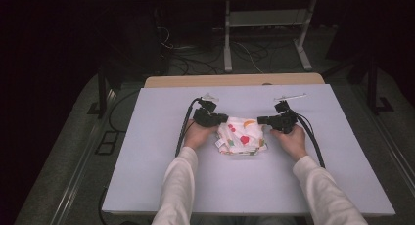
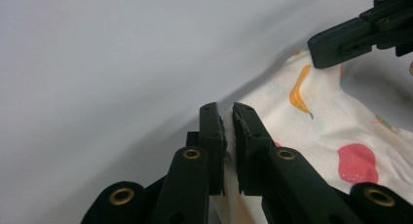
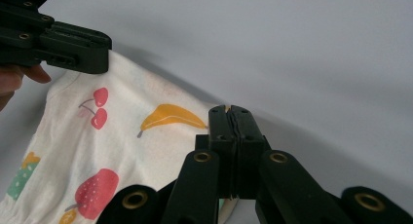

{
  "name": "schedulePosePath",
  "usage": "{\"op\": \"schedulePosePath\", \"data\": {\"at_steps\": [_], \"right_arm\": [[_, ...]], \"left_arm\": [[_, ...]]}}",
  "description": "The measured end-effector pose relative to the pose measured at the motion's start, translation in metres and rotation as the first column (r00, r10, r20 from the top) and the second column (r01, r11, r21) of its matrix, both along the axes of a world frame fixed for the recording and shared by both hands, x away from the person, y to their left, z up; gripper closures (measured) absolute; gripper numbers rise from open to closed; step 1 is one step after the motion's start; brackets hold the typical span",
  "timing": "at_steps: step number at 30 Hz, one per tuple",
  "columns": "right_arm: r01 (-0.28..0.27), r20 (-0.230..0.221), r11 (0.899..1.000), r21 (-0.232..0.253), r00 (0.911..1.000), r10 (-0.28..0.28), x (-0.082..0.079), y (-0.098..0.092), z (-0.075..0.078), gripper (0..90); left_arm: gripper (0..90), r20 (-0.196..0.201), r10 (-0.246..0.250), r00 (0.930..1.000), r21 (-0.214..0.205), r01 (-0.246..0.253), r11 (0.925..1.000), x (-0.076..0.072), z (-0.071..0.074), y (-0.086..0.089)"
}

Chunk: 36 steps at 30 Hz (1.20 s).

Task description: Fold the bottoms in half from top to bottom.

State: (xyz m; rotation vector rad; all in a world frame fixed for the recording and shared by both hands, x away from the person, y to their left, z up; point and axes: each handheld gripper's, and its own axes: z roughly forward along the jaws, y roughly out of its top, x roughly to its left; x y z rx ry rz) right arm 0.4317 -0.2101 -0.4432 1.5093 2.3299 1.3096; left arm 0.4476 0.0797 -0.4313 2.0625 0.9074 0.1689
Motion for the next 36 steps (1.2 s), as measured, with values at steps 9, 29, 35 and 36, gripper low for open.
{"op": "schedulePosePath", "data": {"at_steps": [9, 29, 35, 36], "right_arm": [[0.017, 0.016, 1.0, -0.001, 0.9997, -0.017, 0.006, 0.004, 0.002, 87.4], [0.013, 0.053, 0.999, 0.029, 0.9985, -0.015, 0.012, 0.011, 0.0, 67.5], [-0.012, 0.077, 1.0, -0.003, 0.997, 0.012, 0.008, 0.014, 0.004, 50.2], [-0.012, 0.074, 1.0, -0.009, 0.9972, 0.012, 0.008, 0.014, 0.005, 47.5]], "left_arm": [[82.8, 0.036, 0.01, 0.9993, -0.012, -0.01, 0.9999, 0.006, 0.002, 0.001], [53.5, 0.017, 0.033, 0.9993, -0.089, -0.032, 0.9955, 0.011, -0.001, 0.009], [35.5, 0.003, 0.034, 0.9994, -0.112, -0.034, 0.9931, 0.009, 0.004, 0.012], [32.9, 0.001, 0.044, 0.9991, -0.108, -0.043, 0.9932, 0.009, 0.005, 0.012]]}}
